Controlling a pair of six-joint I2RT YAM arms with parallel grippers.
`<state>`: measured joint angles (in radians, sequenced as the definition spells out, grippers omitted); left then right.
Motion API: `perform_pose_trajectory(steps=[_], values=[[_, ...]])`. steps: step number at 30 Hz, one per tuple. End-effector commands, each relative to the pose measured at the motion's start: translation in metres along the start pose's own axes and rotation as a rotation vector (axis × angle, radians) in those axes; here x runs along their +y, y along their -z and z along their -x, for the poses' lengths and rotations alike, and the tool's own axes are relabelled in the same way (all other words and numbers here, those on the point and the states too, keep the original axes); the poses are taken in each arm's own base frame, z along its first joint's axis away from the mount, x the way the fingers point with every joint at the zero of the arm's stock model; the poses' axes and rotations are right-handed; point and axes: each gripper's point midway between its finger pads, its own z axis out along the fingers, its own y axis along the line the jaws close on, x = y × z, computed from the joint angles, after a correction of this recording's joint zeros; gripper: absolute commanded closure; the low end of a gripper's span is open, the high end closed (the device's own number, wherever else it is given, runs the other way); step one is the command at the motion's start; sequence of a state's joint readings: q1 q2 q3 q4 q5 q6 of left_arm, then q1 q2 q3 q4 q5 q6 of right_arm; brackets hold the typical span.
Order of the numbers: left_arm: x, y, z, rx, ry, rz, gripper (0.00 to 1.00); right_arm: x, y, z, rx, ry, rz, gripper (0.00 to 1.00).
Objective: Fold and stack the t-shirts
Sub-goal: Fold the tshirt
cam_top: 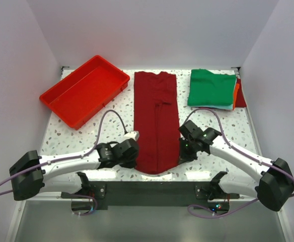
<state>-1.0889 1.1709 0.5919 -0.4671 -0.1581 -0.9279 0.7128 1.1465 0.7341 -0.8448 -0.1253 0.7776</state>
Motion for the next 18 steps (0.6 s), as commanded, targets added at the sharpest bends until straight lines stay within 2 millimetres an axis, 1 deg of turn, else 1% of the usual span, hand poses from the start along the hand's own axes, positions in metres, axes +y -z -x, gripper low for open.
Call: perform_pose_trajectory(steps=[1,2,4,5,6,7,8,10,11,12,13,14,15,16,17,18], values=[[-0.008,0.015,0.043,-0.135,-0.043,0.048,1.0,0.005,0.011,0.017,-0.051,0.003,-0.036,1.0],[-0.006,0.016,0.049,-0.148,-0.04,0.063,1.0,0.01,0.013,0.023,-0.064,0.004,-0.03,1.0],[-0.007,0.019,0.063,-0.178,-0.048,0.073,1.0,0.012,0.012,0.032,-0.074,0.011,-0.048,1.0],[-0.002,0.018,0.071,-0.19,-0.032,0.084,1.0,0.015,0.013,0.037,-0.088,0.015,-0.05,1.0],[-0.001,0.018,0.079,-0.2,-0.043,0.084,1.0,0.021,0.017,0.046,-0.111,0.018,-0.043,1.0],[-0.003,0.018,0.085,-0.207,-0.039,0.067,1.0,0.021,0.015,0.05,-0.113,0.021,-0.06,1.0],[0.004,0.016,0.095,-0.217,-0.014,0.075,1.0,0.027,0.019,0.06,-0.143,0.028,-0.059,1.0],[0.005,0.015,0.11,-0.235,-0.023,0.063,1.0,0.029,0.02,0.071,-0.167,0.04,-0.082,1.0],[0.011,0.014,0.119,-0.244,-0.012,0.073,1.0,0.028,0.017,0.075,-0.164,0.042,-0.103,1.0],[0.009,0.012,0.128,-0.255,-0.034,0.068,1.0,0.034,0.021,0.084,-0.183,0.054,-0.105,1.0],[0.008,0.011,0.134,-0.253,-0.039,0.061,1.0,0.035,0.021,0.089,-0.189,0.056,-0.112,1.0],[0.013,0.009,0.142,-0.258,-0.032,0.071,1.0,0.033,0.016,0.096,-0.181,0.052,-0.138,1.0],[0.013,0.006,0.152,-0.259,-0.054,0.075,1.0,0.04,0.02,0.107,-0.2,0.062,-0.13,1.0],[0.013,0.004,0.157,-0.256,-0.058,0.072,1.0,0.042,0.019,0.113,-0.203,0.065,-0.137,1.0],[0.019,0.003,0.166,-0.261,-0.049,0.082,1.0,0.049,0.024,0.126,-0.231,0.067,-0.129,1.0],[0.02,-0.001,0.176,-0.266,-0.061,0.086,1.0,0.048,0.016,0.132,-0.214,0.08,-0.15,1.0]])
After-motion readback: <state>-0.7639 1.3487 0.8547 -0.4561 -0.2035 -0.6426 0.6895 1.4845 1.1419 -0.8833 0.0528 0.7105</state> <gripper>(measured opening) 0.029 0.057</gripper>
